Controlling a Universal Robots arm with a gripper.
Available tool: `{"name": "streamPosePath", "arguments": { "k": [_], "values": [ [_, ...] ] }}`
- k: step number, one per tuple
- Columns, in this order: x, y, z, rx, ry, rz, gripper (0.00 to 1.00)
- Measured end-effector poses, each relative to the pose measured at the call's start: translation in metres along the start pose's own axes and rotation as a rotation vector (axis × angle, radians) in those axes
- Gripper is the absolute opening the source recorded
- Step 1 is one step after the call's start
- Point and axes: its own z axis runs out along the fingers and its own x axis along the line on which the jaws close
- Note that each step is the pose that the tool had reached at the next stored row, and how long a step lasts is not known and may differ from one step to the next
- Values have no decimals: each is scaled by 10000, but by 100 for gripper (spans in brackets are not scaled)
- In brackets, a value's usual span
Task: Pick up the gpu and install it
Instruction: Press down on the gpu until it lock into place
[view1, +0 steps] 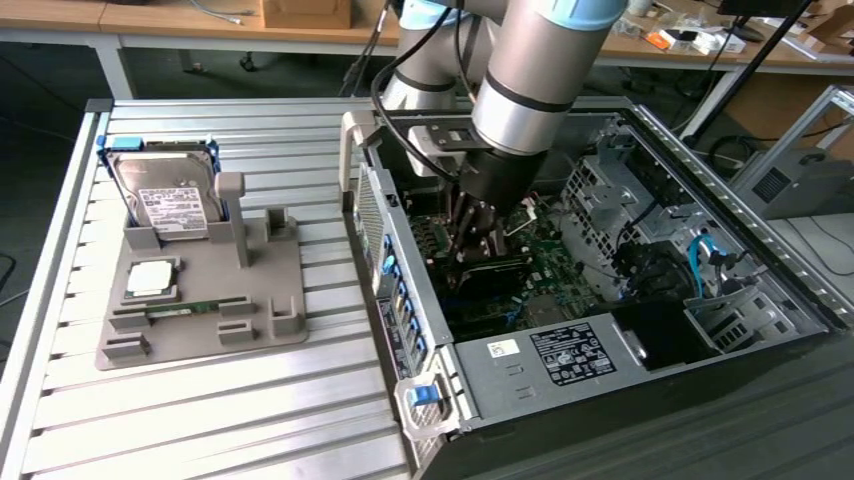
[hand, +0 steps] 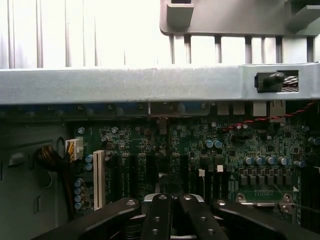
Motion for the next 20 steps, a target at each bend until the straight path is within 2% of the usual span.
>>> {"name": "streamPosePath", "arguments": {
  "k": [5,20],
  "values": [
    [7,29,7,0,-1,-4,11],
    [15,32,37,0,0,-9,11]
  ]
}}
